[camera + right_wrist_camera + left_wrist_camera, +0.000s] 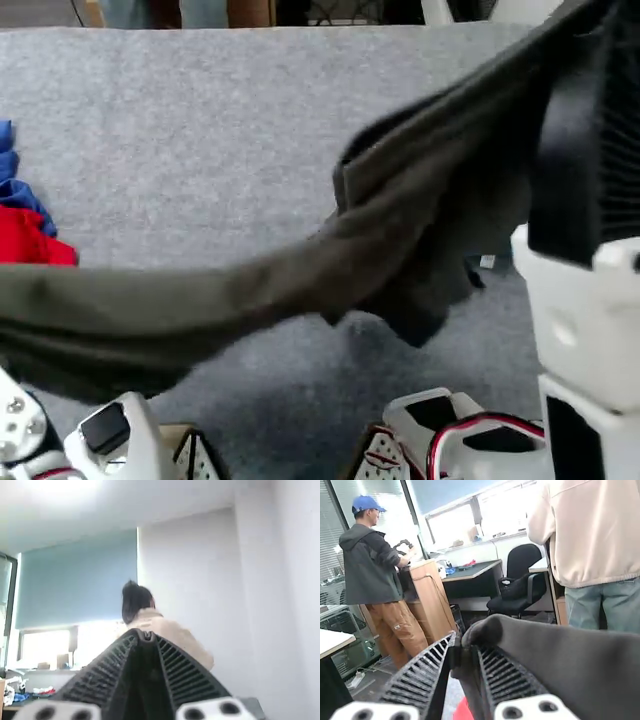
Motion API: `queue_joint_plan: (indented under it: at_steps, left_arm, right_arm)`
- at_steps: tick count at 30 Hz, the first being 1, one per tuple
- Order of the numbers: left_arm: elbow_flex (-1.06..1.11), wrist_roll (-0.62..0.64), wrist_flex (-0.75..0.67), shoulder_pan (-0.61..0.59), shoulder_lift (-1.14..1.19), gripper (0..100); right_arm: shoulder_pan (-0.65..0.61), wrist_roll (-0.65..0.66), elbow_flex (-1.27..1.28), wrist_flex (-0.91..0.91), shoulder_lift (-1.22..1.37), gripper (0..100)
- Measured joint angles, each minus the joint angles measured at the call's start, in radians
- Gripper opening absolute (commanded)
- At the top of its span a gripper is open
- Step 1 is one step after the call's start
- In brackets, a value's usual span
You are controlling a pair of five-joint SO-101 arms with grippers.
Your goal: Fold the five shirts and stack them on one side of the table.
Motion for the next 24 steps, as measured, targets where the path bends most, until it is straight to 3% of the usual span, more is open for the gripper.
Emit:
queue_joint_plan:
  at_steps: [6, 10, 14, 24]
  left_arm:
    - [0.098, 0.0, 0.002, -0.002, -0.005, 3]
    - [0.141, -0.003, 0.002, -0.083, -0.005, 3]
    - [0.158, -0.006, 0.002, -0.158, -0.005, 3]
    - [0.192, -0.006, 0.002, -0.18, -0.098, 3]
  right_arm:
    - [-0.002, 0.0, 0.086, -0.104, -0.002, 1.4]
    - [-0.002, 0.0, 0.1, -0.112, 0.012, 1.4]
    - [-0.069, 0.041, 0.098, -0.051, -0.023, 1.4]
    - [-0.135, 0.06, 0.094, 0.049, -0.115, 1.4]
